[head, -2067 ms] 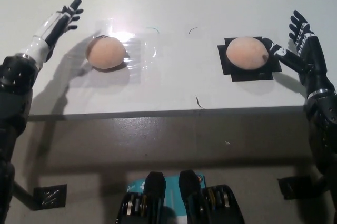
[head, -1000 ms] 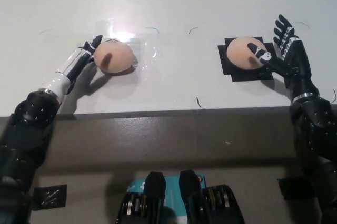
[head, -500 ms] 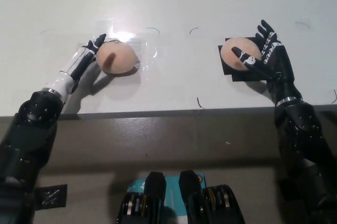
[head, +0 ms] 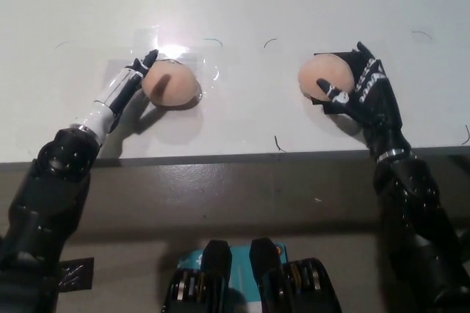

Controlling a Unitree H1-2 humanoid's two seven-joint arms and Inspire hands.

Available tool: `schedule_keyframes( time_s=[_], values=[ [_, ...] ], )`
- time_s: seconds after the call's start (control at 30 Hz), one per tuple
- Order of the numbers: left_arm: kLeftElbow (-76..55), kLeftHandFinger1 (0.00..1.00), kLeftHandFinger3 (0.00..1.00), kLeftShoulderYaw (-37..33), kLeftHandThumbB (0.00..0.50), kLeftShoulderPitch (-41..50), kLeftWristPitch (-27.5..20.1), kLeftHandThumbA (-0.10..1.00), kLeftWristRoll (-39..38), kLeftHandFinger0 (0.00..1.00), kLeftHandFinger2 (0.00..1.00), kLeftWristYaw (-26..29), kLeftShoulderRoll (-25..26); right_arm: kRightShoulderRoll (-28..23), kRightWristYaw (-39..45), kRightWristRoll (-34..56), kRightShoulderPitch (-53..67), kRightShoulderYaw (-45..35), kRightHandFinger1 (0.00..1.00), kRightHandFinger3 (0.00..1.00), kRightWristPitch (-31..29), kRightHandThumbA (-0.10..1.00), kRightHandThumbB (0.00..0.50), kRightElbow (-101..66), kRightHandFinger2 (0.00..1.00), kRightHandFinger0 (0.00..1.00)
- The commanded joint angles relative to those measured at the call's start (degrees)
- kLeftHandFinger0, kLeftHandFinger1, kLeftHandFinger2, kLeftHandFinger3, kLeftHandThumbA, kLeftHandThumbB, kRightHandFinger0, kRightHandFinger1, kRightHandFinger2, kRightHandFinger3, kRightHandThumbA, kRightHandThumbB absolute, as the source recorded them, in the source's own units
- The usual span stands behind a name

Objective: Use both hands to push two dumpling toys together to the middle

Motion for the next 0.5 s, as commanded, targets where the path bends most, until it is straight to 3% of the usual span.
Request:
schedule_keyframes(
  time_s=[0.0,0.1,0.17,0.23,0.47],
  values=[
    [-1.6,1.0,1.0,0.9,0.31,0.0,0.9,1.0,-2.2,1.0,1.0,-0.7,-1.9,0.9,0.9,1.1,0.1,0.1,1.0,1.0,-1.3,1.0,0.245,-2.4,1.0,1.0],
    [-1.6,1.0,1.0,0.4,0.315,0.2,0.9,1.0,-1.2,1.0,1.0,0.2,-2.6,1.4,0.6,0.5,0.3,0.7,1.0,1.0,-2.1,1.0,0.242,-2.1,1.0,1.0],
    [-2.1,1.0,1.0,-0.1,0.325,0.6,1.3,1.0,-0.4,1.0,1.0,1.1,-3.3,2.6,1.4,1.8,0.6,0.4,1.0,1.0,-0.5,1.0,0.273,-2.6,1.0,1.0],
    [-1.9,1.0,1.0,-1.2,0.314,0.5,0.9,1.0,1.1,1.0,1.0,2.1,-4.0,3.4,1.4,1.3,1.0,1.0,1.0,1.0,-0.5,1.0,0.236,-2.9,1.0,1.0],
    [-0.2,1.0,1.0,-2.0,0.312,-0.1,-0.3,1.0,1.0,1.0,1.0,2.8,-6.0,5.7,2.5,1.0,0.7,2.1,1.0,1.0,-1.5,1.0,0.188,-1.6,1.0,1.0]
  ],
)
